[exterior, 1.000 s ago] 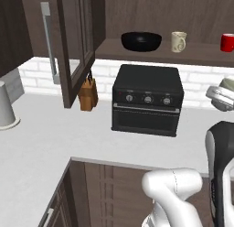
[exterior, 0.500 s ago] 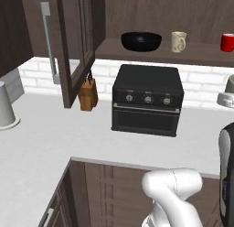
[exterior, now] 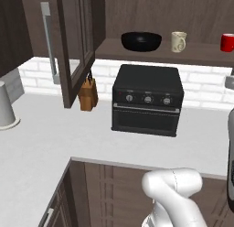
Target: Gather all objects into one cabinet and sort the glasses and bowls to opposite sides.
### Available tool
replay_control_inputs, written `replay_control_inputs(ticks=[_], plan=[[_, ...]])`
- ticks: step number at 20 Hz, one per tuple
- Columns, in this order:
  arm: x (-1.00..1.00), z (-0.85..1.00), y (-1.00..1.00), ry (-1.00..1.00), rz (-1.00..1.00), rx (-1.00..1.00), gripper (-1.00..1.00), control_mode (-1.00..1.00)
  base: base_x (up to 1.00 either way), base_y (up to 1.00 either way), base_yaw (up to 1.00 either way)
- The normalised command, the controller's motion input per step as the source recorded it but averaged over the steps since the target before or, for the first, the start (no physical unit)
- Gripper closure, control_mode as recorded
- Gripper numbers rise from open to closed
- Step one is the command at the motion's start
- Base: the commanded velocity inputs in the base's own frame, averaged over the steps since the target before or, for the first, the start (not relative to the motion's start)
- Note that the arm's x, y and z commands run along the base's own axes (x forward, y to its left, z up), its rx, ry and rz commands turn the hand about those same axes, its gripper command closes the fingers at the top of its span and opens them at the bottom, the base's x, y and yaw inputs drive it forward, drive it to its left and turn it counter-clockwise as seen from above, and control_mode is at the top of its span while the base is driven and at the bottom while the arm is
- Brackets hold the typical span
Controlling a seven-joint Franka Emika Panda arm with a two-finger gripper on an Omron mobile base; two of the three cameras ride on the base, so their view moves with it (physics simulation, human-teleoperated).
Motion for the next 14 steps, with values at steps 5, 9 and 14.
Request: replay_control_inputs(ticks=[5, 9, 14], plan=[[0.30, 0.34, 0.00, 0.00, 0.00, 0.00, 1.00, -1.00, 0.00, 0.00, 0.00], [0.54, 0.02, -0.03, -0.04, -0.01, 0.00, 1.00, -1.00, 0.00, 0.00, 0.00], [0.55, 0.00, -0.14, -0.11, 0.00, -0.01, 1.00, -1.00, 0.00, 0.00, 0.00]])
